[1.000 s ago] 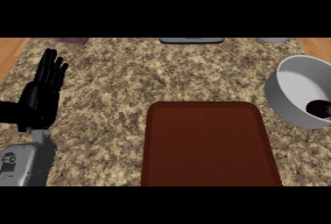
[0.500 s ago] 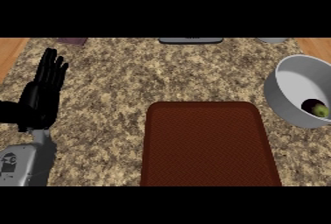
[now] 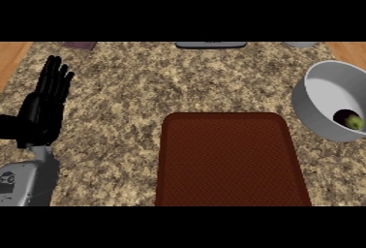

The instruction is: Pick the eggplant from the tray and place it in the pot

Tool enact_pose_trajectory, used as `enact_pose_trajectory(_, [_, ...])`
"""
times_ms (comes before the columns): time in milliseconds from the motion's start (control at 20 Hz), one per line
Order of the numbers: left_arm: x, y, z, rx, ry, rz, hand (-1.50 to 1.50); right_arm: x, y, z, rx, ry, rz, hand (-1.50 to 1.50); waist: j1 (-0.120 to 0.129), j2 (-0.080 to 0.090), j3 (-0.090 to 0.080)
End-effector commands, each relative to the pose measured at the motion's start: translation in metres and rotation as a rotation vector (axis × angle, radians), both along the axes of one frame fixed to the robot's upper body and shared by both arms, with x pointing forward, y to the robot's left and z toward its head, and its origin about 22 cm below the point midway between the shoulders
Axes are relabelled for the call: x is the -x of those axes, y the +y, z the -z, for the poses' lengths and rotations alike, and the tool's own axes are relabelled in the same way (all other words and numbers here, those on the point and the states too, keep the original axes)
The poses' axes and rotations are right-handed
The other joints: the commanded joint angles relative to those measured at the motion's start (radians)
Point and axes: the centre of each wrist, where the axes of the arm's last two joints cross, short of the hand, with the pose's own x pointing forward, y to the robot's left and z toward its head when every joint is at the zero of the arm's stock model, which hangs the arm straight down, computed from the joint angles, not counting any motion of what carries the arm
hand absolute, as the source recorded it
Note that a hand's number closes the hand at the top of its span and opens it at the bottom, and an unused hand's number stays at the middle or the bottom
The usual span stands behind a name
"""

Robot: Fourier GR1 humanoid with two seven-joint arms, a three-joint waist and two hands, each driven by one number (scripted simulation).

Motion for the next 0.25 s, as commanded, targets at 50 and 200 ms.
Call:
enact_pose_trajectory(50, [-0.004, -0.005, -0.005, 0.0, 0.002, 0.002, 0.0, 0.049, -0.005, -0.001, 0.027, -0.004, 0.004, -1.5, -0.003, 0.0, 0.001])
enact_pose_trajectory(200, [0.005, -0.001, -0.004, -0.004, -0.019, -0.01, 0.0, 0.063, 0.008, 0.005, 0.012, 0.007, 0.02, -1.5, -0.004, -0.001, 0.001])
